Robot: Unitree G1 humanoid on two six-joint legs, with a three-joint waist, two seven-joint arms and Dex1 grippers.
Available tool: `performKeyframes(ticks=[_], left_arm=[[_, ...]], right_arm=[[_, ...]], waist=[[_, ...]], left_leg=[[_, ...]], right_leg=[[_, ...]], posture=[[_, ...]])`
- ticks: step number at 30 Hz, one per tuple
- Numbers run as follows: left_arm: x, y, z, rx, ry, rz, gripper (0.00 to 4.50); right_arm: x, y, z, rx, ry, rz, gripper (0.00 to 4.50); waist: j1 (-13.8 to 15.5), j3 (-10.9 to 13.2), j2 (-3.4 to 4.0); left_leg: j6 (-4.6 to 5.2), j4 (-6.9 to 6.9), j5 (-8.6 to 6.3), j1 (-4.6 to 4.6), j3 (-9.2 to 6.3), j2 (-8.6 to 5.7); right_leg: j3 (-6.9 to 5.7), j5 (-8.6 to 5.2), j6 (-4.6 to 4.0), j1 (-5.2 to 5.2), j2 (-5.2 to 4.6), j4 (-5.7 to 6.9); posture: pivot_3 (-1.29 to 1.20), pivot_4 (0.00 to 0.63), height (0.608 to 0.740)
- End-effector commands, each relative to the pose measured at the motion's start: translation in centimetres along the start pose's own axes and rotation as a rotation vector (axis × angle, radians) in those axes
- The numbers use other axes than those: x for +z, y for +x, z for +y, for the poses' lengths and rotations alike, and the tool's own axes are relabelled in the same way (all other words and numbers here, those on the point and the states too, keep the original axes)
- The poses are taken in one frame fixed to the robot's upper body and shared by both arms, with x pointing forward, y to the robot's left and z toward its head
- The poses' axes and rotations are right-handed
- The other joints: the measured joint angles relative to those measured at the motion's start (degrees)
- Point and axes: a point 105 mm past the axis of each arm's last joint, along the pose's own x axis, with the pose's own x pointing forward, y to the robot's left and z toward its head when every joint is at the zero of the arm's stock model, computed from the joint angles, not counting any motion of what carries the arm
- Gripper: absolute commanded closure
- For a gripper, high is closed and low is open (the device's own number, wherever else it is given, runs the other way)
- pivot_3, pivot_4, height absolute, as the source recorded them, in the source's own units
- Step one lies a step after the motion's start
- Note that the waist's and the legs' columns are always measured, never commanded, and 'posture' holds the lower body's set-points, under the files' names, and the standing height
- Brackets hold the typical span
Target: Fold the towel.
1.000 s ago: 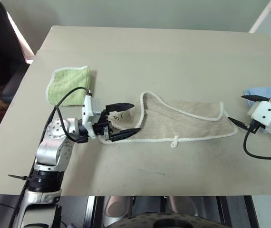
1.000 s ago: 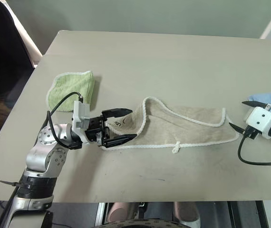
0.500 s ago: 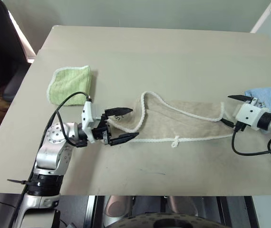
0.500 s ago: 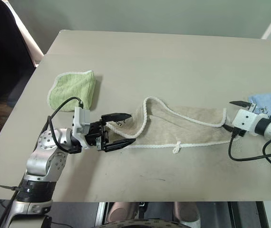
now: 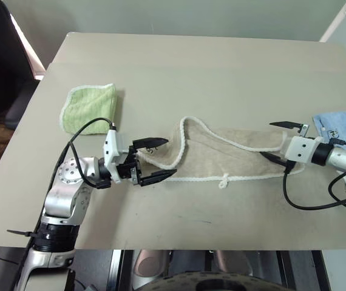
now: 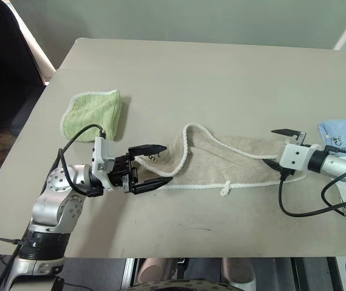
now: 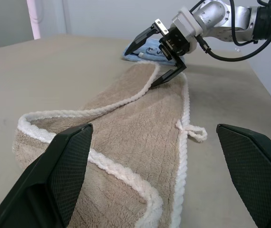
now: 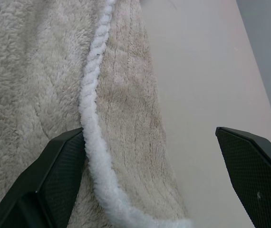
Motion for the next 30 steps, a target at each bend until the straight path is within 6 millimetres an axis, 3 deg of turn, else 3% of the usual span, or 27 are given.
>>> performKeyframes(ticks=[1, 12, 15, 26, 30], left_arm=[[1.0, 0.1, 0.0, -0.015, 0.047, -0.011, 0.01], [1.0, -0.1, 0.0, -0.001, 0.06, -0.007, 0.01], [0.9, -0.2, 0.0, 0.002, 0.059, -0.006, 0.0], [0.8, -0.3, 0.2, 0.012, 0.06, -0.003, 0.0], [0.9, -0.4, 0.6, 0.04, 0.094, -0.009, 0.0]], right_arm=[[-0.1, -0.2, -0.8, -0.009, -0.054, 0.011, 0.0], [-0.7, -0.3, -2.0, -0.001, -0.124, 0.027, 0.0], [-0.8, -0.5, -2.1, 0.017, -0.15, 0.031, 0.57], [0.1, -0.9, -2.0, 0.079, -0.194, -0.01, 4.47], [1.0, -1.1, -1.8, 0.109, -0.187, -0.041, 4.47]], waist=[[-0.01, 0.0, 0.0], [-0.02, 0.0, 0.0], [0.02, 0.0, 0.0], [-0.02, 0.0, 0.0], [-0.02, 0.0, 0.01]], left_leg=[[0.0, 0.0, 0.0, 0.0, 0.0, 0.0], [-0.01, -0.01, 0.0, 0.0, 0.0, 0.01], [-0.01, -0.02, -0.01, -0.01, -0.01, 0.01], [-0.2, -0.03, -0.12, -0.01, -0.01, 0.01], [-0.2, -0.04, -0.12, -0.01, 0.0, 0.01]], right_leg=[[0.0, 0.0, 0.0, 0.0, 0.0, 0.0], [0.0, 0.02, -0.02, -0.02, 0.0, 0.01], [0.0, 0.01, -0.02, -0.02, 0.0, -0.01], [0.0, 0.02, -0.03, -0.02, 0.0, -0.02], [0.0, 0.01, -0.04, -0.02, 0.0, -0.03]], posture=[[0.0, 0.15, 0.728], [0.0, 0.15, 0.728], [0.0, 0.15, 0.728], [0.0, 0.15, 0.728], [0.0, 0.15, 0.728]])
